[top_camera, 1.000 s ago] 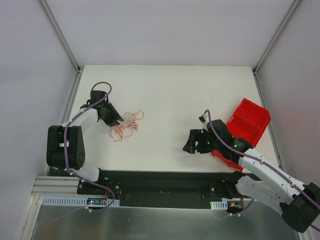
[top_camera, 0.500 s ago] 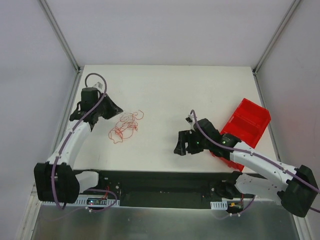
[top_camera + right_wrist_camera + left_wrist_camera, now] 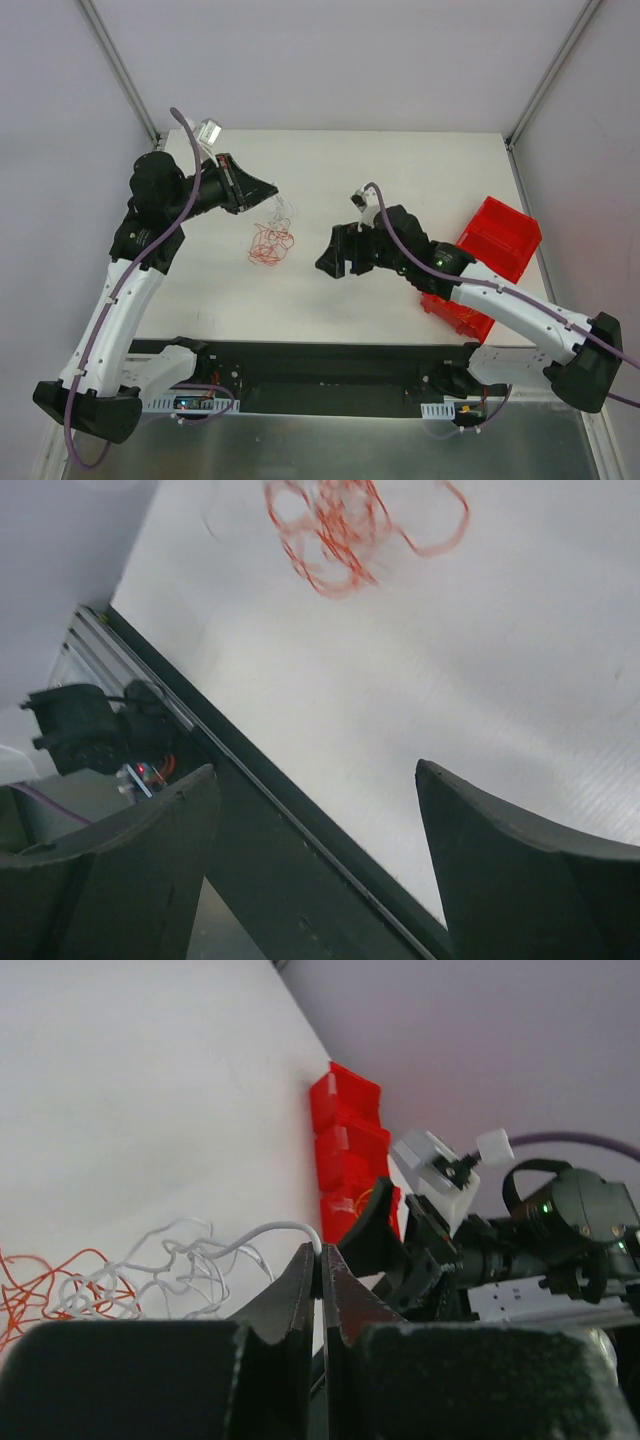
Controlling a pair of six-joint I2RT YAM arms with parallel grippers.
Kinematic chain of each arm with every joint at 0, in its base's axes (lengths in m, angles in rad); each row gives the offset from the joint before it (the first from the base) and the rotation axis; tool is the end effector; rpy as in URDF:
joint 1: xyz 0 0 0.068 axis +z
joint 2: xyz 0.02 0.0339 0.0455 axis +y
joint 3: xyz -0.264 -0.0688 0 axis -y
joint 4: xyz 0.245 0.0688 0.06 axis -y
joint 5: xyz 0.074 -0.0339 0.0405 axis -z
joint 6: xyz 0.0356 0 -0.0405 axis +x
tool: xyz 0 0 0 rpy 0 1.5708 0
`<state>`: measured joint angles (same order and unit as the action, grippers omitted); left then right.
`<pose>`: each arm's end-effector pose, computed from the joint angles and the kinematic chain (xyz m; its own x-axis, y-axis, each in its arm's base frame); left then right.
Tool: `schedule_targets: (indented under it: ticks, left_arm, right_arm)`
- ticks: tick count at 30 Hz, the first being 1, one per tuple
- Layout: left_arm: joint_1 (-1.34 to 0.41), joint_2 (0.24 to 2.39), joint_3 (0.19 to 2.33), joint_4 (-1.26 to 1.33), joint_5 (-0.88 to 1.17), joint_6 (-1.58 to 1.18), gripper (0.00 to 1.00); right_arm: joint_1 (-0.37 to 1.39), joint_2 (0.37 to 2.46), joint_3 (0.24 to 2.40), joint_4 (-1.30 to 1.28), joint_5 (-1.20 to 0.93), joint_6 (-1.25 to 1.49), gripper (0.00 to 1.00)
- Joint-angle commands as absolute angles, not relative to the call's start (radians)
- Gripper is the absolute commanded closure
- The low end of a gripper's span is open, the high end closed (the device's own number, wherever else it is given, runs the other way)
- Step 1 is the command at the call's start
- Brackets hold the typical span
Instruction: Untangle the cables
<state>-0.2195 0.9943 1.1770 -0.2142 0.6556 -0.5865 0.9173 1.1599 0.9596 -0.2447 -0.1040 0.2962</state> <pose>0.1986 -0.0665 0.4351 -0.4503 -0.3490 -0.8218 0.6221 0.5377 -0.5692 0.1584 0.2129 0.3185 -0.4974 -0.1721 -0.8503 -0.7334 0.6070 0.3062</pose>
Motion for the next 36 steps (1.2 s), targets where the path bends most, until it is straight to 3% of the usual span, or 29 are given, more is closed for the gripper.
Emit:
schedule_targets:
  ticks: [1,5,9,17,26,36]
  left_arm:
    - [-0.314,1.017,1.249,-0.147,0.736,-0.601,1.00]
    - [-0.363,1.051,1.253,-0.137,0.745,-0.600,1.00]
    - [-0.380,1.075,1.238,-0.118,0.782,-0.601,1.00]
    - [-0.426,1.130,1.227,-0.065,0.816,-0.610,1.00]
    - [-0.498,1.189,1.295,-0.046,0.830,-0.626,1.00]
    - [-0.523,1.244,1.481,-0.063,0.830,-0.638,1.00]
  right_arm:
    - [0.919,1.160,1.109,-0.170,-0.043,0.226,0.18]
    - [0.856,1.140,1.187,-0.221,-0.035,0.216,0.17]
    - [0.749,1.181,1.264,-0.284,-0.208,0.255,0.18]
    - [0.742,1.226,1.229,-0.210,-0.373,0.256,0.17]
    - [0.755,1.304,1.177,-0.111,-0.298,0.308,0.17]
    - [0.695,1.423,0.959,0.026,-0.210,0.383,0.23]
